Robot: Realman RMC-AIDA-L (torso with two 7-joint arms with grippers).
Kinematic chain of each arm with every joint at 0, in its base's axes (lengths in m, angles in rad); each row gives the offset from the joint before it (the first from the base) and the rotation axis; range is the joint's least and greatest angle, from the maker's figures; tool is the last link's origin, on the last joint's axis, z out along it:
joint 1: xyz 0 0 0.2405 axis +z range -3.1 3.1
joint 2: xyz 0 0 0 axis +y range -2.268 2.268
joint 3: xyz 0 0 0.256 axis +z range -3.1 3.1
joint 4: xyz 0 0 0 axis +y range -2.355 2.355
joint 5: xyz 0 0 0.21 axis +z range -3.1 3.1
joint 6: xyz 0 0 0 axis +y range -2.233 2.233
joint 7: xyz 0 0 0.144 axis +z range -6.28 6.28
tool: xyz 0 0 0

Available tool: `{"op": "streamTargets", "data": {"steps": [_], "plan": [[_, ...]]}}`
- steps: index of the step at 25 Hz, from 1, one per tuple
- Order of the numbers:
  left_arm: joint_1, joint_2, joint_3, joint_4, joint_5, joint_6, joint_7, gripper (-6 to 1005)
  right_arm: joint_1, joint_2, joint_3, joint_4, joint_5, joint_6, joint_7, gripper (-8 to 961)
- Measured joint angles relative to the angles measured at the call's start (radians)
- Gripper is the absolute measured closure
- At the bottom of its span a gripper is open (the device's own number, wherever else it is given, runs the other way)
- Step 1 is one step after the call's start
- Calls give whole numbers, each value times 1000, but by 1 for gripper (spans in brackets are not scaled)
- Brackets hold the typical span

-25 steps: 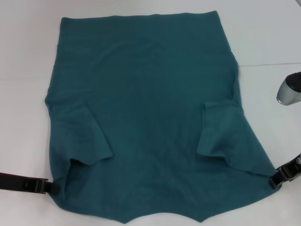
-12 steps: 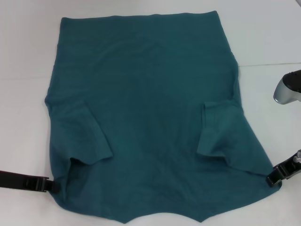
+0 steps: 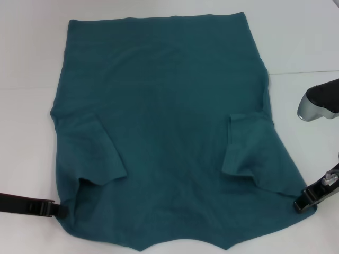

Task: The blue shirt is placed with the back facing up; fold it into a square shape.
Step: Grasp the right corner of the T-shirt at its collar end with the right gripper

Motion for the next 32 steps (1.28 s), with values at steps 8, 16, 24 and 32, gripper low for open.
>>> {"op": "streamTargets", "data": {"steps": [8,16,24,32], "plan": [[0,0,0,0,0,0,1,939,2,0,-10,17,0,10,-8,458],[-3,0,0,1,0,0,2,938,-6,-2,-6,11,15,10,-9,612],[-3,2,0,-11,0,-4,2,937,-7,-5,-11,7,15,11,-12,932],[-2,6,0,-24,0,-11,2,935,1,-3,-10,-9,15,8,-5,912]]}}
